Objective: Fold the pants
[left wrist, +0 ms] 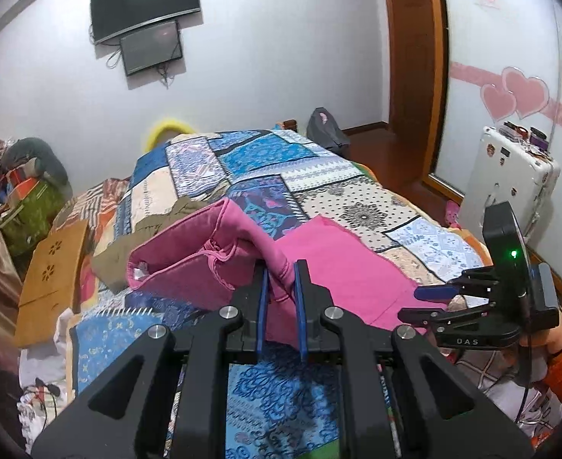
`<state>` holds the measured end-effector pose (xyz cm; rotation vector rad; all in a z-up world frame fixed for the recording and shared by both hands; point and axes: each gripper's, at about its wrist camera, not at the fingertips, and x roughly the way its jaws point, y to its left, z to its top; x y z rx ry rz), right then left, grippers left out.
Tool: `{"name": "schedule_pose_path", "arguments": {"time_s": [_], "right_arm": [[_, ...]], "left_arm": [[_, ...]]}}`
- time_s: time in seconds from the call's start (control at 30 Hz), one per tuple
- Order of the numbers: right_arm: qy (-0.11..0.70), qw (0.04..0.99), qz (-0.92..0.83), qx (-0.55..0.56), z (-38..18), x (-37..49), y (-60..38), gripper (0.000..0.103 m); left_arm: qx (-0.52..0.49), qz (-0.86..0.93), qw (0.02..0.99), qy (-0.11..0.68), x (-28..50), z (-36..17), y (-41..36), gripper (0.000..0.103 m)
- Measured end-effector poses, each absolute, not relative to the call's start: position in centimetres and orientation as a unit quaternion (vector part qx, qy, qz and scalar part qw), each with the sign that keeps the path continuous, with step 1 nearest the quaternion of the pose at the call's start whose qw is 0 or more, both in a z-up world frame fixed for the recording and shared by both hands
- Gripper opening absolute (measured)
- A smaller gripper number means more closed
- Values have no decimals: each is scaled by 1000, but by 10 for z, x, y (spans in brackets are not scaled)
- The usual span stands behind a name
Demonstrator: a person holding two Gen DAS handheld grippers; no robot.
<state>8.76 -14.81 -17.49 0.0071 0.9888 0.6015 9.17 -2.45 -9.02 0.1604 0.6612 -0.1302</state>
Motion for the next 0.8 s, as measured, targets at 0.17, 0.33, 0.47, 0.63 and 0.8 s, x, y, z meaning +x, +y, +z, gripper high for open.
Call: {"name": "schedule_pose_path", "arguments": {"time_s": [0.17, 0.33, 0.47, 0.63, 0.8], "right_arm": [[468, 836, 285, 21, -179, 87, -156, 39], [464, 836, 290, 26, -179, 88, -156, 39], [462, 836, 292, 36, -182, 89, -160, 40], [457, 843, 280, 44, -179, 88, -166, 40], [447, 855, 260, 34, -172, 85, -183, 40]], "left_arm": [[83, -93, 936, 330, 104, -90, -47, 12], [101, -125, 926, 341, 116, -98, -75, 12], [101, -152, 915, 359, 127, -108, -93, 12], [88, -183, 900, 387, 143, -120, -110, 12], [68, -198, 887, 412, 160, -138, -121, 11]]}}
